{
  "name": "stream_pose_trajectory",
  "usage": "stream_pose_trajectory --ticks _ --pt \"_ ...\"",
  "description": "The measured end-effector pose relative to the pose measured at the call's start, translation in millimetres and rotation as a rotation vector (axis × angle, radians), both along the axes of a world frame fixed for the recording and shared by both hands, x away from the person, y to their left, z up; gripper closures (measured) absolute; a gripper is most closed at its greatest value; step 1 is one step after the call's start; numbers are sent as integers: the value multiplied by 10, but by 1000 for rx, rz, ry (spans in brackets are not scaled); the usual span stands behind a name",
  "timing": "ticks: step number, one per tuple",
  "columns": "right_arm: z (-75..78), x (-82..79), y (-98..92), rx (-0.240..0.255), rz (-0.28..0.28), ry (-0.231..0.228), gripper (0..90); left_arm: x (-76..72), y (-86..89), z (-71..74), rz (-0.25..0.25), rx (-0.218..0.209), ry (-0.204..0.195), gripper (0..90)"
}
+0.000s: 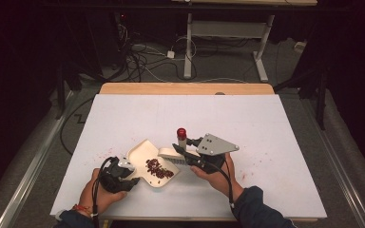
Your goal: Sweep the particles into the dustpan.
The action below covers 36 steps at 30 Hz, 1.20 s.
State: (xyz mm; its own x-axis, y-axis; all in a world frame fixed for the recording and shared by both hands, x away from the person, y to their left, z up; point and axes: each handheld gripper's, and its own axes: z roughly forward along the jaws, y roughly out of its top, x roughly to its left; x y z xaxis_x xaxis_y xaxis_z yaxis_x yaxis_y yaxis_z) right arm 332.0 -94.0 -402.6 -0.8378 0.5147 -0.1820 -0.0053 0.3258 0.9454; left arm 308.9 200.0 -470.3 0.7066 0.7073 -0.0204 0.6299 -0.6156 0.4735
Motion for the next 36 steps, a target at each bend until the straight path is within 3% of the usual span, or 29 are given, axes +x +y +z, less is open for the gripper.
stream_pose_trajectory --ticks 8,16,36 --pt "99 -34 -63 25 -2 -11 697 22 46 -3 25 -2 -3 635" --pt "245 -47 -277 45 -41 -24 697 30 86 10 42 6 0 636" --pt "420 -160 -1165 65 -171 27 697 41 143 15 67 -13 12 635"
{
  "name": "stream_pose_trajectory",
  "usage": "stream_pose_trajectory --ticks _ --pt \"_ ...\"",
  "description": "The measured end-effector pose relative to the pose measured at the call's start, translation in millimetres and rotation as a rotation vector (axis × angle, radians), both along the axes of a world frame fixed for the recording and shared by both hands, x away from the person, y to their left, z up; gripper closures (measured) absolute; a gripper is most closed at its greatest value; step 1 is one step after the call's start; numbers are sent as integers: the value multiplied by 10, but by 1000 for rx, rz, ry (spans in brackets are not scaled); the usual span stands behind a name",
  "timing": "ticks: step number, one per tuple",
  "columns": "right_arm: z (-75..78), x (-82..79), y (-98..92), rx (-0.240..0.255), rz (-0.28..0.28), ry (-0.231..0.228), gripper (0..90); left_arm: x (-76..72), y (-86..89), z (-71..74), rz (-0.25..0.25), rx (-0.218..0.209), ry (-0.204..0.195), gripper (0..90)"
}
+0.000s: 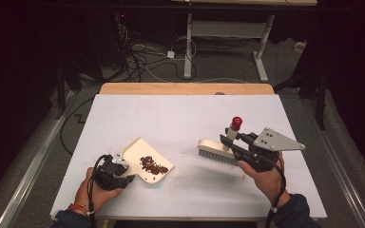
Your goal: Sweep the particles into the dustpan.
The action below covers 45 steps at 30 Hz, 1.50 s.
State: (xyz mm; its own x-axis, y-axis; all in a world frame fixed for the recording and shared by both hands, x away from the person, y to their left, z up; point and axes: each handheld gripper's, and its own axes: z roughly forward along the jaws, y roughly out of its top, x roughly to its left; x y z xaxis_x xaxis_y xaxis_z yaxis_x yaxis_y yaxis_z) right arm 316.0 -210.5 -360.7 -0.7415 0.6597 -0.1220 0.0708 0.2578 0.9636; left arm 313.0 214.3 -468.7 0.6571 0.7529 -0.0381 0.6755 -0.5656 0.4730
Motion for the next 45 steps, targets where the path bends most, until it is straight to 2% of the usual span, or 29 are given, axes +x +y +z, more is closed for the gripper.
stream_pose_trajectory --ticks 9,18,26,35,39,42,45 --pt "0 -40 -335 0 -39 48 697 30 33 -20 20 -11 4 634" --pt "35 -95 -532 -27 0 81 697 21 52 -19 44 -2 -5 634" --pt "60 -129 -688 -75 22 120 697 8 95 -29 76 -17 -7 633" --pt "40 -68 -763 -111 47 173 697 -4 216 -37 180 -24 -25 628" --pt "0 -28 -762 -136 54 195 697 20 260 -50 218 -31 -20 623" --pt "-35 16 -778 -116 68 226 697 38 271 -61 242 -39 -22 624" --pt "-68 62 -777 -130 83 242 697 57 269 -65 273 -40 -28 623"
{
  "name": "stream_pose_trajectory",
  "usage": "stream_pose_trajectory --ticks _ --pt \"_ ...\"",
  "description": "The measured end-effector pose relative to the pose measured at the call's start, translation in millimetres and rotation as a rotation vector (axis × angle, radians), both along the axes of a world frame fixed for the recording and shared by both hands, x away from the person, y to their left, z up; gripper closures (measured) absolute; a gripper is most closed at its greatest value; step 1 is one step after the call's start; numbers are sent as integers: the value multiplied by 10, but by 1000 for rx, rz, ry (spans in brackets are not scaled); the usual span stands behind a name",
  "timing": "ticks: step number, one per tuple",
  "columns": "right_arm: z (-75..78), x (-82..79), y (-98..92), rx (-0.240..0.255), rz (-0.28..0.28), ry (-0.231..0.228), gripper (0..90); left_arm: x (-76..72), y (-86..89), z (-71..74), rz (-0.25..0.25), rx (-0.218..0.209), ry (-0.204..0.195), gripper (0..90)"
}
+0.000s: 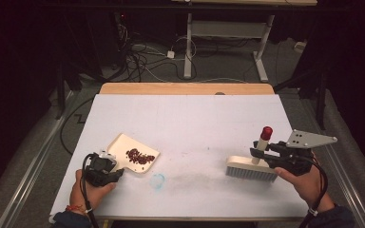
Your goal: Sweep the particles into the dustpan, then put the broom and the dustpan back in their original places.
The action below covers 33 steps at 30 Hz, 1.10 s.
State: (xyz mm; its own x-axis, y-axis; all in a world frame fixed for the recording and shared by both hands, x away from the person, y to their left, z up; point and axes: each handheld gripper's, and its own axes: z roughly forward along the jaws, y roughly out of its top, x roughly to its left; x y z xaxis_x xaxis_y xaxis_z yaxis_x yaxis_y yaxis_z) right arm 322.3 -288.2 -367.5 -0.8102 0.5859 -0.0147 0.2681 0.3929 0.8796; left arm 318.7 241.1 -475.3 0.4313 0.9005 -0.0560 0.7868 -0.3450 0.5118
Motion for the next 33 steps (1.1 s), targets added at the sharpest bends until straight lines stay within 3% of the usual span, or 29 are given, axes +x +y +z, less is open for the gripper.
stream_pose_trajectory --ticks 3,8,12,14,16,19,21,23,27,30,32,33 --pt "-11 33 15 -19 31 14 697 19 -12 -13 37 -15 -6 624" --pt "-8 115 40 -29 1 7 694 0 -95 -14 74 -11 -10 555" --pt "-46 235 25 -1 -58 12 680 -81 -240 -10 56 -6 -14 492" --pt "-56 293 20 -1 -105 6 663 -131 -294 2 24 -31 -12 415" --pt "-69 385 11 1 -122 19 655 -176 -345 9 12 -6 -31 378" --pt "-109 562 8 -9 -176 34 630 -216 -364 36 -17 17 -93 273" --pt "-149 694 11 -17 -204 44 608 -235 -349 60 -45 -11 -135 220" --pt "-203 829 17 -28 -237 65 592 -266 -345 96 -68 -11 -204 204" --pt "-337 1045 65 -94 -301 77 549 -286 -363 139 -122 -37 -298 194" --pt "-447 1164 113 -138 -341 92 521 -274 -381 133 -140 -48 -322 194" --pt "-513 1213 167 -164 -355 99 501 -261 -403 108 -147 -42 -301 195" --pt "-534 1228 206 -200 -368 92 488 -260 -416 94 -151 -34 -297 195"
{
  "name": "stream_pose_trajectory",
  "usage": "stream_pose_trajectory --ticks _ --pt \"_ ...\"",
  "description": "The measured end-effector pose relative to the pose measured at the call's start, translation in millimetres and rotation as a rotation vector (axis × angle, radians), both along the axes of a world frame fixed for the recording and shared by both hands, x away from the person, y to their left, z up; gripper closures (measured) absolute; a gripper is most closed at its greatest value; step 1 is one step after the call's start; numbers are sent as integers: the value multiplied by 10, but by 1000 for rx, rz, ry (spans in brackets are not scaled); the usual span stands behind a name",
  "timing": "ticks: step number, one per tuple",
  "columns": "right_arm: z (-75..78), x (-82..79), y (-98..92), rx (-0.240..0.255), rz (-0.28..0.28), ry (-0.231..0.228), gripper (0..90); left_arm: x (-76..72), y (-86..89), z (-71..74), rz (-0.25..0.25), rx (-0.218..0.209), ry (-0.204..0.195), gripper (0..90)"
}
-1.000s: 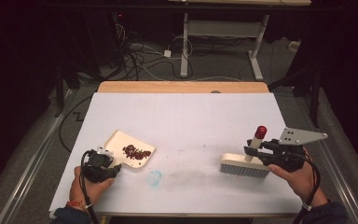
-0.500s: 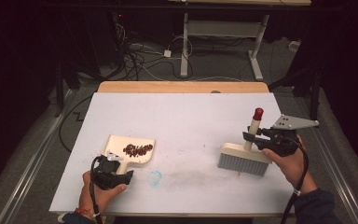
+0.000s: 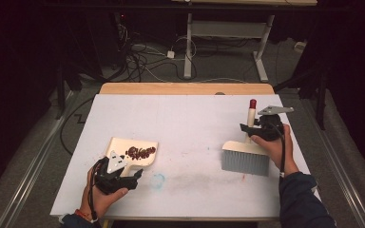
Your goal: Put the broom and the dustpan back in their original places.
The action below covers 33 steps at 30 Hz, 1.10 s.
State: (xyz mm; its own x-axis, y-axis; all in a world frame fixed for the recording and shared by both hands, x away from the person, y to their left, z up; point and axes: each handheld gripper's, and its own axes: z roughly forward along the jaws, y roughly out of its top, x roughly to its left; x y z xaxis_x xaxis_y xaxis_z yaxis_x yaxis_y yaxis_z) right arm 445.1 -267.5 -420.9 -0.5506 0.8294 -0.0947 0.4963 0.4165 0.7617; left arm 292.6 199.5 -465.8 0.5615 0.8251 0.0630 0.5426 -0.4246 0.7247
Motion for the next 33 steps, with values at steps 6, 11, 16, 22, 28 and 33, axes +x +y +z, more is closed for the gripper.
stream_pose_trajectory --ticks 6,11,16,22,28,33 --pt "-49 32 168 -110 -37 -45 425 -8 -53 -3 -29 2 -1 195" --pt "38 0 114 -28 -77 -120 383 -9 -78 -17 -44 -1 6 195" --pt "107 -73 62 38 -64 -140 384 -11 -100 -15 -54 4 3 195" --pt "172 -195 48 88 -39 -167 382 -23 -101 -10 -62 8 -6 195" --pt "225 -328 79 115 -27 -201 349 -39 -77 11 -69 19 -29 195" --pt "283 -457 170 135 -23 -244 300 -45 -5 69 -74 19 -68 195"
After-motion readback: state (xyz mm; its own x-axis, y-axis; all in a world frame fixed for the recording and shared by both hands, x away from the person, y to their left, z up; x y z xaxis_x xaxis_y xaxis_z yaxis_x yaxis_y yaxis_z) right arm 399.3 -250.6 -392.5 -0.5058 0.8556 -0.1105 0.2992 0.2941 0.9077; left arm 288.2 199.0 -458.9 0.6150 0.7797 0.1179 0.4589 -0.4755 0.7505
